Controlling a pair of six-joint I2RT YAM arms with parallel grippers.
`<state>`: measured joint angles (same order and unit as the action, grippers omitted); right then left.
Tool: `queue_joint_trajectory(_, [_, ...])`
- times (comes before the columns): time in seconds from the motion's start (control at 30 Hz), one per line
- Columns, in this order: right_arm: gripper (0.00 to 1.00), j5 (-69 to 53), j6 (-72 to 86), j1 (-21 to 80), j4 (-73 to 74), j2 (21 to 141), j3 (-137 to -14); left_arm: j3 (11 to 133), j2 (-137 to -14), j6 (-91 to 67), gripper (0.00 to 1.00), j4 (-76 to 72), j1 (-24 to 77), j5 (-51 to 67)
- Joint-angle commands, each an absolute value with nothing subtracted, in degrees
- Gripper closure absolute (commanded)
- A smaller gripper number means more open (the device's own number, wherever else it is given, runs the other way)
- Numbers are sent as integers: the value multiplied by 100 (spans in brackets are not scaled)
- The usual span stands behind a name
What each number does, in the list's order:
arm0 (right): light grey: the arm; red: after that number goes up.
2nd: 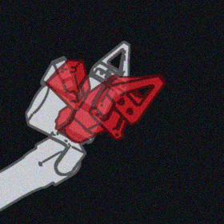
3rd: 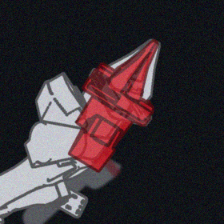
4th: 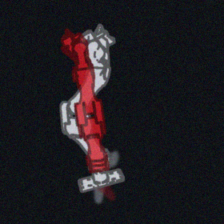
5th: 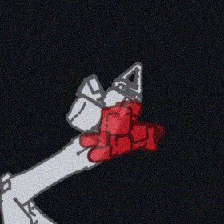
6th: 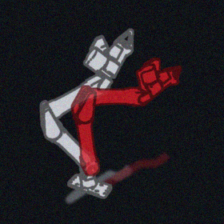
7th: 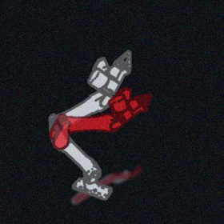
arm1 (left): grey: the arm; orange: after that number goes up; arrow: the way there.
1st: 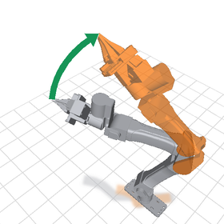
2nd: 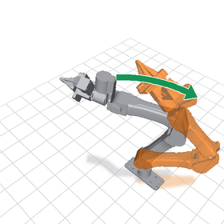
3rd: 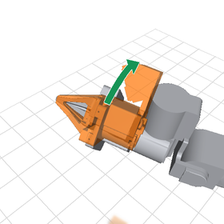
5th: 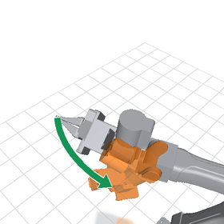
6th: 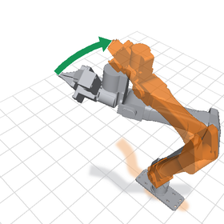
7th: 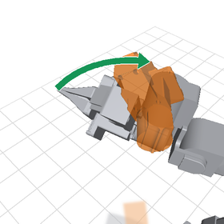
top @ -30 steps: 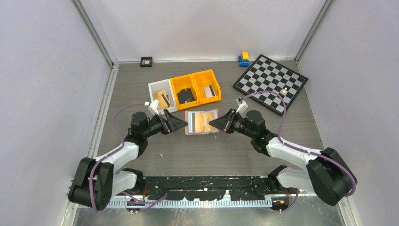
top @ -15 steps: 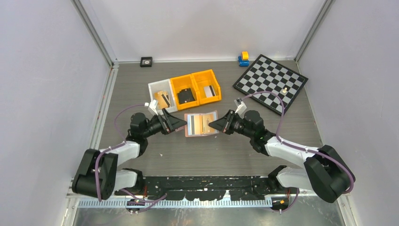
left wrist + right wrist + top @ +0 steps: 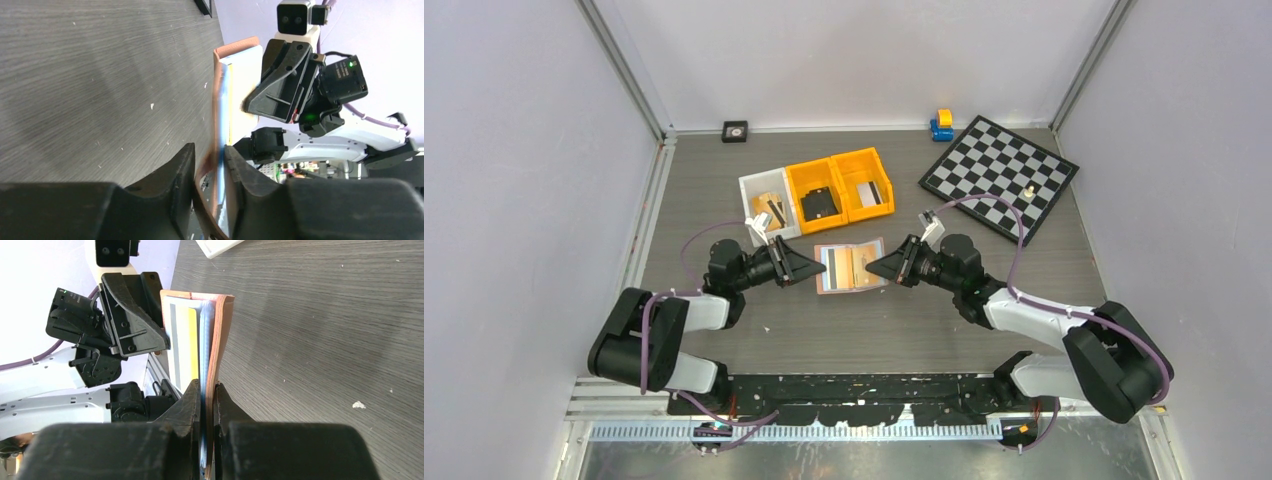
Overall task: Take the credit cards out of the card holder
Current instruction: Remove the credit card from the card holder.
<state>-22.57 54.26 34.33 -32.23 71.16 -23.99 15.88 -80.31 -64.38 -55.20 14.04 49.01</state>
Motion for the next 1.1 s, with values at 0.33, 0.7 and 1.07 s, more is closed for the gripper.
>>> queue_joint_trajectory(0.33, [96,-2386,5487,3431,-3675,7154,-2637,1854,-8275,-6528,98,-6162,1424,5191])
queue_joint_trajectory(0.7, [62,-1181,5052,3418,-2203,6530,-2721,1842,-8321,-6614,100,-6331,1415,5214])
queue_joint_trajectory(1.07, [46,-22,4626,3401,-1079,5044,-2578,1810,-8348,-6641,100,-6345,1417,5185])
